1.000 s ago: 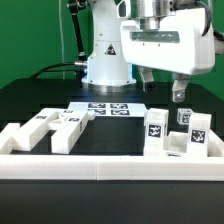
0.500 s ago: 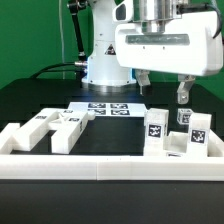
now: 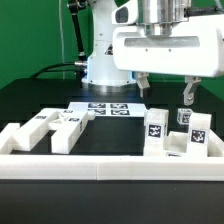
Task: Assemble chair
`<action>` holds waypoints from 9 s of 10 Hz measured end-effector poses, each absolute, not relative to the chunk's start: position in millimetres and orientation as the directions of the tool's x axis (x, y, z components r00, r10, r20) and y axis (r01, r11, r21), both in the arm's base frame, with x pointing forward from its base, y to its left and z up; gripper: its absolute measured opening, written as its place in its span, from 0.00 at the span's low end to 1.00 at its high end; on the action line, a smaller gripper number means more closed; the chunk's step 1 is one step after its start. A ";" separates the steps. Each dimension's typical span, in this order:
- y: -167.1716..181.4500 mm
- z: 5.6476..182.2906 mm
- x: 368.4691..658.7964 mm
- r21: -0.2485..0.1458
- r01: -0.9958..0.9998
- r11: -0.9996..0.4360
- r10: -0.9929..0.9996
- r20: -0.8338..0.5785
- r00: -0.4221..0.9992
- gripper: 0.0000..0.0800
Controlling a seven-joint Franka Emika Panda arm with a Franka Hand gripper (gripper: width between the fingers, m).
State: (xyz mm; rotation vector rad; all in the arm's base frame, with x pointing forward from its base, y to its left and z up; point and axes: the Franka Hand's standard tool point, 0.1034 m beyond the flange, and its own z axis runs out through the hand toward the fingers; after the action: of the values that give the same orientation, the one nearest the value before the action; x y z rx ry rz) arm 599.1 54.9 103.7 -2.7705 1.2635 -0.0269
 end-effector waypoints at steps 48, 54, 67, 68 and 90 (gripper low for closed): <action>23.1 51.6 568.8 -0.071 -0.392 -0.917 -0.397 0.098 0.912 0.04; 21.2 55.1 555.7 -0.074 -0.420 -0.904 -0.412 -0.106 0.905 0.04; -9.0 61.3 528.5 -0.012 -0.464 -0.886 -0.283 -0.779 0.560 0.04; -8.9 63.6 522.5 0.000 -0.464 -0.886 -0.268 -0.816 0.512 0.04; -51.8 54.0 512.4 0.050 -0.512 -0.858 -0.217 -0.938 0.272 0.81</action>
Offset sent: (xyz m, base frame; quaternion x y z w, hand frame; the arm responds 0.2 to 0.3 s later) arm 0.0083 0.0084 0.0018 0.0423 -0.0209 -0.1114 0.9927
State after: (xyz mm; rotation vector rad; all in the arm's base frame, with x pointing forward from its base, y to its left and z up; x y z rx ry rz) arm 512.4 -51.8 54.0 -2.2821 0.6720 1.6164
